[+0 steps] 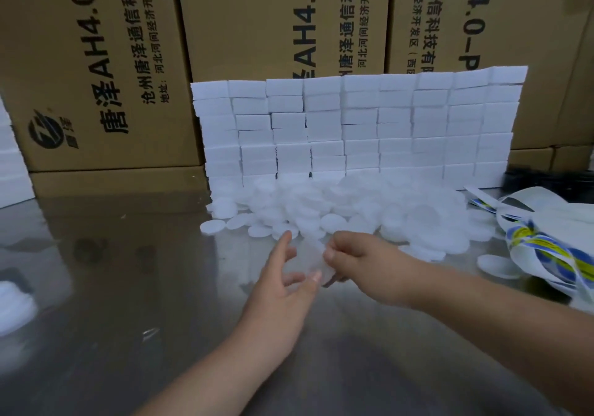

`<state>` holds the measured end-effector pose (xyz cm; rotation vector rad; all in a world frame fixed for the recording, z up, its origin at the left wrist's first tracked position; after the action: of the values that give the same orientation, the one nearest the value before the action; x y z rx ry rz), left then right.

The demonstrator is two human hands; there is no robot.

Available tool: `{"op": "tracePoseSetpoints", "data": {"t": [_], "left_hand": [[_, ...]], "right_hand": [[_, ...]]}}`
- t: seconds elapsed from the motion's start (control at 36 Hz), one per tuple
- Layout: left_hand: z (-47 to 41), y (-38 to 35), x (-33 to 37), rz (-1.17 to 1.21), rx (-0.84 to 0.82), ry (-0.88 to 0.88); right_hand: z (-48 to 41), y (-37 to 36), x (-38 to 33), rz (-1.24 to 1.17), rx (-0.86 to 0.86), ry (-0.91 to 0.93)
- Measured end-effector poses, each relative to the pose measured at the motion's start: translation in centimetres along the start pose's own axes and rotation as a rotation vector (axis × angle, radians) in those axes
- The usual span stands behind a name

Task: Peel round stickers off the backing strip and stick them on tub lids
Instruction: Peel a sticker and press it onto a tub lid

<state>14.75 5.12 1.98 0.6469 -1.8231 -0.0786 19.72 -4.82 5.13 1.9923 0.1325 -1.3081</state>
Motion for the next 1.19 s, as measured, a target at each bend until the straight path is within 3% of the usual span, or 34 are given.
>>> {"op": "tracePoseSetpoints", "data": {"t": [0.08,0.17,0.28,0.39,0.47,0.58,0.72,0.92,1.08,1.19], "left_hand": [[0.4,-0.5,0.9,0.195,-0.021,-0.013],[0.6,0.8,0.8,0.012,0.097,-0.016],[0.7,1.3,-0.3,-0.090,0.117,0.051],[0.7,1.4,-0.3,-0.208,0.138,0.051],[0.7,0.9,-0.3,-0.215,0.111,0.070],[1.0,-0.1,0.1,-0.228,0.033,0.041],[1.5,-0.9,0.6,-0.202,-0.052,0.012],[2.4,-2.6,2.5,0.006,-0.198,-0.053],[2.7,-3.0,3.4,0.116,-0.251,-0.128],[2.2,-1.7,2.8,0.022,-0.116,-0.077]], "right_hand": [[2.9,-0.6,-0.6,-0.075,0.003,0.002],[5.3,1.6,0.1,0.053,0.092,-0.061],[9.3,9.8,0.3,0.334,0.333,-0.119],[13.4,16.3,4.3,0.810,0.289,-0.445],[16.8,18.5,8.9,0.981,0.192,-0.692],[18.7,17.2,11.6,0.821,0.153,-0.737],[15.7,13.7,6.9,0.558,0.159,-0.516],[7.6,11.2,1.0,-0.327,0.513,-0.186],[0.4,6.6,-1.4,-0.338,0.528,-0.152],[-1.0,5.0,-0.6,-0.526,0.525,-0.197]]}}
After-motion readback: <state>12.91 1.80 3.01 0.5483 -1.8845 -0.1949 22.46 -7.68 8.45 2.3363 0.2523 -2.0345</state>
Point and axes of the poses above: each hand's wrist, its own z-axis away from the middle knuckle, its own y-axis out of the back of the hand, x = y × z, the point moved 10 cm from there along -z, towards the middle knuckle, and after that the axes turned 10 degrees about -z, right-handed, at the moved point
